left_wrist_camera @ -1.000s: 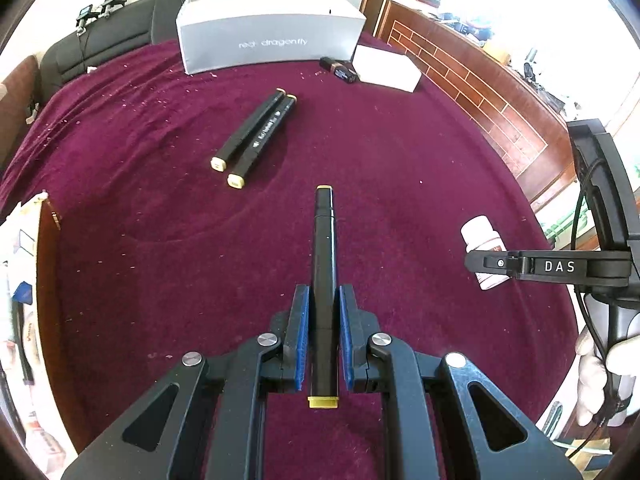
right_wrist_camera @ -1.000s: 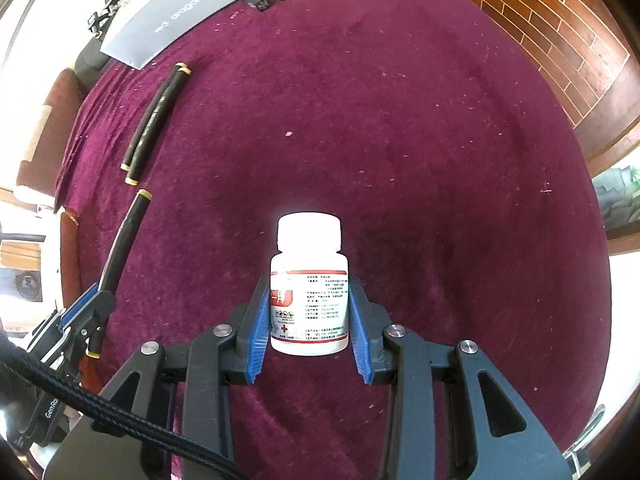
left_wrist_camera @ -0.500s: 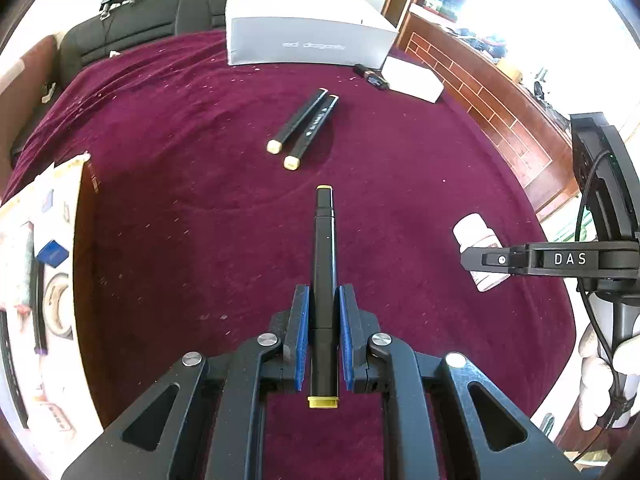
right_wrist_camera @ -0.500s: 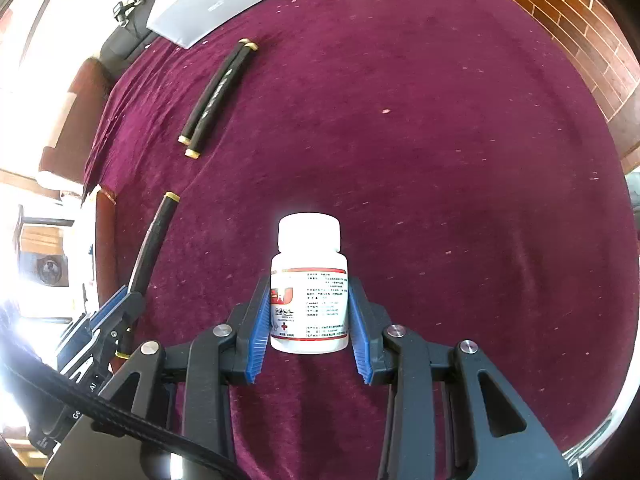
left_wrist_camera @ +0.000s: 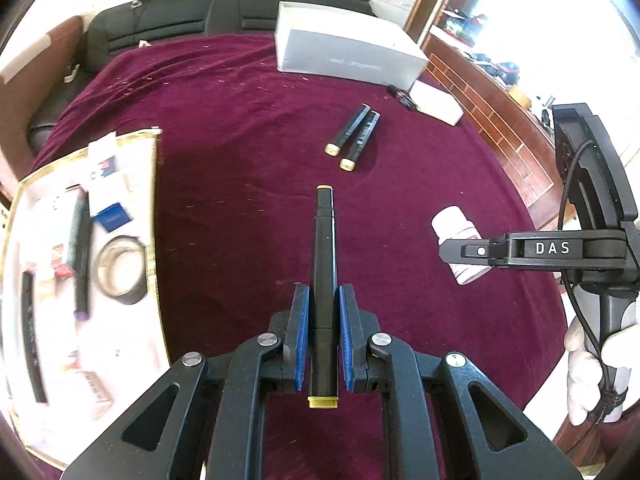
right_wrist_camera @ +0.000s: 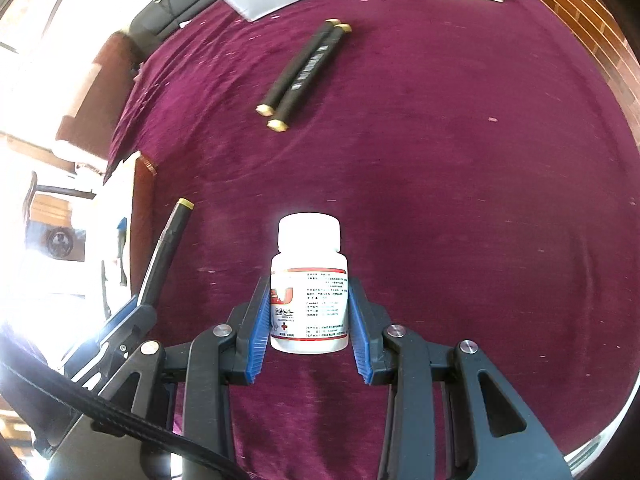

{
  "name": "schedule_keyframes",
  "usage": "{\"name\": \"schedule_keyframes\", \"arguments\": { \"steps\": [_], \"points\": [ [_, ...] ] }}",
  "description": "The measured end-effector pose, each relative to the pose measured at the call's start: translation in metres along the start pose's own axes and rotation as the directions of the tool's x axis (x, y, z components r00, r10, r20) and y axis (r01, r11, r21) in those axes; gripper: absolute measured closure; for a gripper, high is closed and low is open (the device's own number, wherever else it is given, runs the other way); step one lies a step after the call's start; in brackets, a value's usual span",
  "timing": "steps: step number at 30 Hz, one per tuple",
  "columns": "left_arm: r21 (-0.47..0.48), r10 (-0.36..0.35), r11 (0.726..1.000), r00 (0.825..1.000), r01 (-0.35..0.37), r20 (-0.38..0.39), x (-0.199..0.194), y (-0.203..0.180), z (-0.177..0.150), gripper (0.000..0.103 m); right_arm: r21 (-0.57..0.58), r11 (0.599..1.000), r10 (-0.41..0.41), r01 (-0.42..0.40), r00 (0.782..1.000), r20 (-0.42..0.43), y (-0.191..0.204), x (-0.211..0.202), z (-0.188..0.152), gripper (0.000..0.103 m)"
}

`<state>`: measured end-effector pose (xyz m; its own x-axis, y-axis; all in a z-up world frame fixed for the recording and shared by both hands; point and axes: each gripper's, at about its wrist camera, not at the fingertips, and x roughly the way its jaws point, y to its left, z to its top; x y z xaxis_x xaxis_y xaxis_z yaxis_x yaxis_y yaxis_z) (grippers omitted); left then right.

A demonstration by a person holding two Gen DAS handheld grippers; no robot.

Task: Organize objects
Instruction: 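Carry the black marker and pill bottle over the tray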

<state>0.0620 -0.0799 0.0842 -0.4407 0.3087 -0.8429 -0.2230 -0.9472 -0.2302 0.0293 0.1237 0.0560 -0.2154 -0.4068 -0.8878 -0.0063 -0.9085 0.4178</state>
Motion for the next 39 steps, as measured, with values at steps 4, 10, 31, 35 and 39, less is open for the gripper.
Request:
{"name": "schedule_keyframes", "arguments": {
  "steps": [4,10,31,35,39],
  "points": [
    [-0.033,0.015,0.999,1.000,-0.014,0.019,-0.014,0.020,-0.006,0.092,-0.042,0.999,0.019,-0.020,1.000,-0.011,0.026,0.008,0.000,0.070],
    [-0.095,0.038,0.995,0.998,-0.034,0.044,-0.034,0.052,-0.018,0.092,-0.116,0.993,0.035,-0.038,0.999,-0.031,0.066,0.017,-0.002,0.070],
    [-0.300,0.147,0.947,0.987,-0.119,0.072,-0.077,0.156,-0.064,0.092,-0.281,0.957,0.048,-0.078,0.993,-0.112,0.159,0.049,-0.014,0.069],
    [-0.331,0.162,0.935,0.985,-0.131,0.066,-0.080,0.172,-0.071,0.092,-0.295,0.952,0.050,-0.086,0.991,-0.127,0.171,0.057,-0.016,0.069],
    [-0.348,0.168,0.927,0.984,-0.138,0.059,-0.082,0.185,-0.076,0.092,-0.308,0.947,0.051,-0.093,0.989,-0.141,0.184,0.065,-0.018,0.069]
  ]
}}
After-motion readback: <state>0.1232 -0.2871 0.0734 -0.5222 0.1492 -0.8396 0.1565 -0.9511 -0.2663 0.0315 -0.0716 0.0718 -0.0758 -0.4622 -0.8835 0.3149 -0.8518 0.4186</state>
